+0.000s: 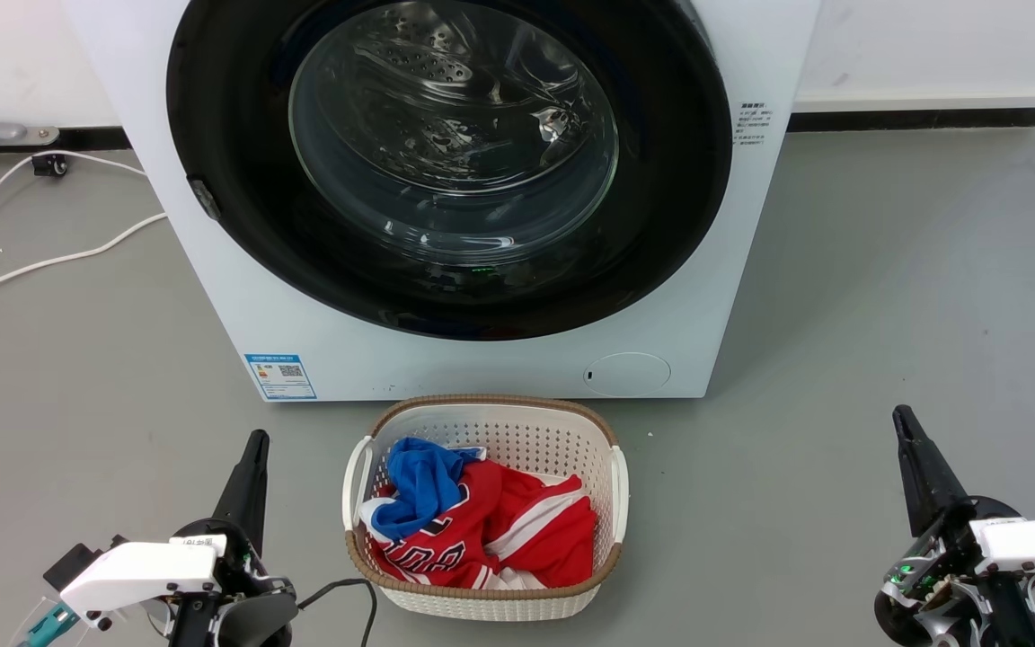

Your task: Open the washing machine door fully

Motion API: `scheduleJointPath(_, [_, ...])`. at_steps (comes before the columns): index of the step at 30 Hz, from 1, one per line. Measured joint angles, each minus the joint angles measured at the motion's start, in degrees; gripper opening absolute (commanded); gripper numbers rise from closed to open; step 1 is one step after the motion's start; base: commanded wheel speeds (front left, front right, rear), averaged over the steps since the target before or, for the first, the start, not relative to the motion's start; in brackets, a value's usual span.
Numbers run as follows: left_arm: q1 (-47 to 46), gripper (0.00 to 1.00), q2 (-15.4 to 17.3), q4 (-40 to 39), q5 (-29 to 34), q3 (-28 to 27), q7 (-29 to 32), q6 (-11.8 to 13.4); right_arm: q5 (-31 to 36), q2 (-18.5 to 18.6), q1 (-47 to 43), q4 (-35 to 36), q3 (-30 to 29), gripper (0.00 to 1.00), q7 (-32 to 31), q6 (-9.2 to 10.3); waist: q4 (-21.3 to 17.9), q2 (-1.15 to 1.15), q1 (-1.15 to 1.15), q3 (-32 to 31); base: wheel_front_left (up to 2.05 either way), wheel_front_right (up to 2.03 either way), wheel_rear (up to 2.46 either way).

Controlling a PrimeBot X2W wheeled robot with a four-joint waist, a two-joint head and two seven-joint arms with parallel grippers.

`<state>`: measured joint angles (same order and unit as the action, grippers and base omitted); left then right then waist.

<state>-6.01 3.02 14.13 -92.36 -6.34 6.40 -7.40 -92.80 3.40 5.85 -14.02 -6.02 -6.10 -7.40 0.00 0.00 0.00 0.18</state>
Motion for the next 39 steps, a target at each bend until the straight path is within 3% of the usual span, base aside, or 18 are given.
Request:
scheduleJointPath(31, [-0.01, 0.0, -0.02, 0.0, 0.01, -0.05, 0.01, 0.0, 0.09, -0.11, 0.01, -0.01, -0.22, 0.0, -0.23, 0.0, 0.0, 0.0, 0.0, 0.0, 0.0, 0.0, 0.0])
scheduleJointPath(32, [-0.01, 1.0, -0.02, 0.0, 0.01, -0.07, 0.01, 0.0, 0.09, -0.11, 0.01, -0.01, -0.22, 1.0, -0.23, 0.0, 0.0, 0.0, 0.0, 0.0, 0.0, 0.0, 0.0])
scheduleJointPath(39, [1.6, 1.0, -0.18, 1.27, -0.01, 1.25, -0.83, 0.02, 0.09, -0.27, -1.79, -1.1, 0.31, 1.0, 0.56, 0.01, -0.06, 0.0, 0.0, 0.02, 0.0, 0.0, 0.0])
